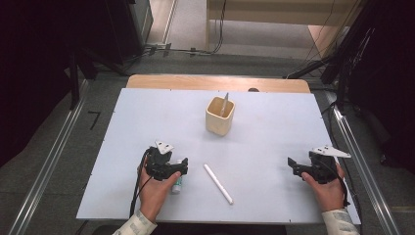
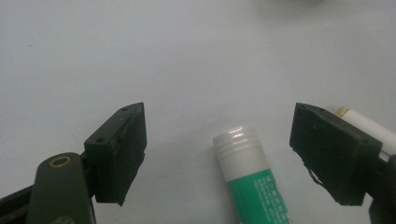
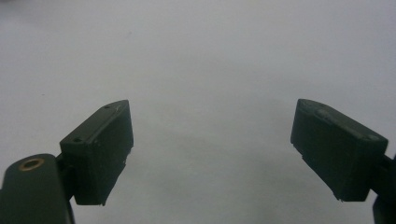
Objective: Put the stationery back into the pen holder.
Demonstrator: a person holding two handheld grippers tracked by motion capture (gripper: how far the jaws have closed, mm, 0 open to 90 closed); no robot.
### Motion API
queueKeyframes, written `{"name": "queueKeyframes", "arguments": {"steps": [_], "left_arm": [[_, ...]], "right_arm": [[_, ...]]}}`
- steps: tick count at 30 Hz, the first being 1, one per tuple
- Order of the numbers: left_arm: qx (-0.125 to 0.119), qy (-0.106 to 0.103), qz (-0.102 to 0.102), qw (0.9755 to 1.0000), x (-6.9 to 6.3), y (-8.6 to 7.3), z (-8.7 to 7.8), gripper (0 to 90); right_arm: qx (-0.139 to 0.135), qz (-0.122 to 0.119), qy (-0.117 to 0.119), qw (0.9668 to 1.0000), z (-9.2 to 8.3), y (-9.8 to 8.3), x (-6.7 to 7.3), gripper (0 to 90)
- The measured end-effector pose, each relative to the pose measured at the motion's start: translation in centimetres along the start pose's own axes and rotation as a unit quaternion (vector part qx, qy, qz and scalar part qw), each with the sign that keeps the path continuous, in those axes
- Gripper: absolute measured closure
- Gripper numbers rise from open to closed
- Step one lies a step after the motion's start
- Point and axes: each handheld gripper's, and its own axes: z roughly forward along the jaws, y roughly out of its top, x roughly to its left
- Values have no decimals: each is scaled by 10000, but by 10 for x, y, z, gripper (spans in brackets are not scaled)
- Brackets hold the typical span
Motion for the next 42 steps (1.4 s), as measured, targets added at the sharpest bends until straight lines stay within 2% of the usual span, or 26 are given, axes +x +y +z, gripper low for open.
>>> {"name": "queueKeyframes", "arguments": {"steps": [14,27,42], "left_arm": [[140,-85,22,9999,-5,-12,0,197],[176,-58,19,9998,-7,-17,0,207],[334,-41,193,9992,-14,-21,7,283]], "right_arm": [[-16,6,-7,10000,-1,0,-1,114],[-31,5,3,10000,-1,0,0,114],[-33,17,-6,10000,-2,0,0,114]]}}
